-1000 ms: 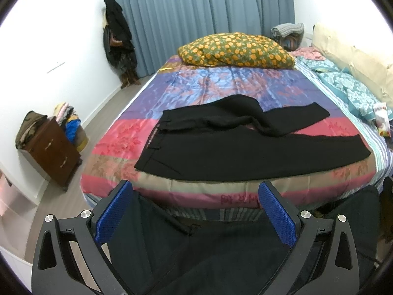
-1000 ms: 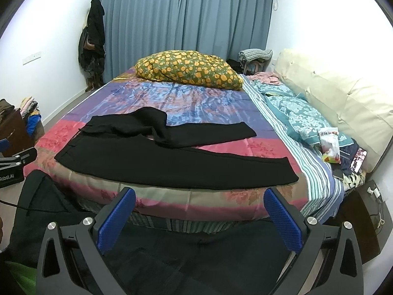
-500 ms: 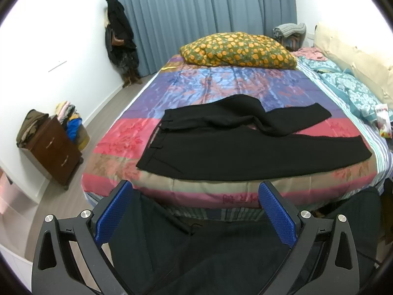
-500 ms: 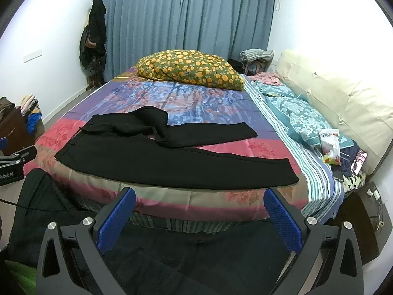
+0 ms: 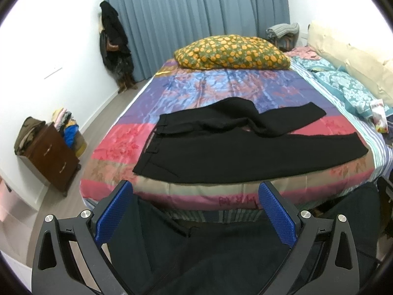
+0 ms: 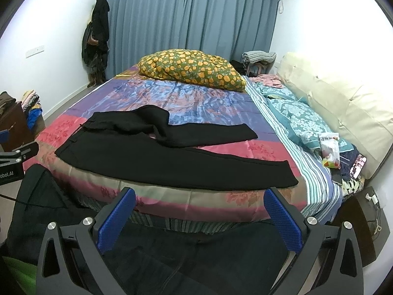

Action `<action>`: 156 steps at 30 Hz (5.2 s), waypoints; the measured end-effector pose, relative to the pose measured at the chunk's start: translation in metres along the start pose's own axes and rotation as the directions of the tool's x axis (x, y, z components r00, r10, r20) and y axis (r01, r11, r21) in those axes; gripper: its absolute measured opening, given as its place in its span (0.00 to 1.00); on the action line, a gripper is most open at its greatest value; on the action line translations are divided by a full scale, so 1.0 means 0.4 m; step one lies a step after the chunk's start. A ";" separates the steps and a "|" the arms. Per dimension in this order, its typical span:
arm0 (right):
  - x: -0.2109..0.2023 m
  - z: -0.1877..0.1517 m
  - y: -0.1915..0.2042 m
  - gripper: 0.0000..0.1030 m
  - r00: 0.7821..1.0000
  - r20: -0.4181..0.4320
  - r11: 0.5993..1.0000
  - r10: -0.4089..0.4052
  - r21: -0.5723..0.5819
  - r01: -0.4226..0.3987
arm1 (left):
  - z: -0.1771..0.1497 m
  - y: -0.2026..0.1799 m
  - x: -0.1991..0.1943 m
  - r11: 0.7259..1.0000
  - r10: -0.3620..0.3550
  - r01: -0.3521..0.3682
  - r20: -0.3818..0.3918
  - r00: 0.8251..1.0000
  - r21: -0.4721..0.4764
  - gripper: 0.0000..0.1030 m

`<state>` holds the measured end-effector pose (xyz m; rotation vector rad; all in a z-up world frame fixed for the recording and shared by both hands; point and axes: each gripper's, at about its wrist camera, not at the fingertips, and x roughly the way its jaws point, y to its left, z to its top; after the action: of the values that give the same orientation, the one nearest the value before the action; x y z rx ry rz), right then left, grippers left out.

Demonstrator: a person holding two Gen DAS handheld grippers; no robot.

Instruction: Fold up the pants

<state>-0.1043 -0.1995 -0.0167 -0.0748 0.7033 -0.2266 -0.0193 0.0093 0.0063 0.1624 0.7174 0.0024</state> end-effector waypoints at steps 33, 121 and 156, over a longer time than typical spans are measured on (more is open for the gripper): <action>0.001 0.003 0.015 1.00 1.000 0.002 1.000 0.010 -0.025 -0.010 | 0.004 -0.008 0.014 1.000 -0.009 0.009 -0.042 0.999 -0.004 0.99; 0.022 -0.018 0.037 1.00 1.000 -0.013 0.999 0.023 -0.048 -0.024 | -0.005 -0.042 0.029 0.996 -0.036 0.041 -0.063 0.997 0.082 0.99; -0.106 0.175 -0.028 1.00 0.930 0.365 0.991 0.040 0.105 -0.084 | 0.188 -0.110 -0.038 0.983 -0.179 0.175 0.073 0.981 0.063 0.99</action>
<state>-0.0924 -0.2013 0.0649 0.0203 0.3213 -0.1870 0.0161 -0.0462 0.0653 0.1512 0.6515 -0.1932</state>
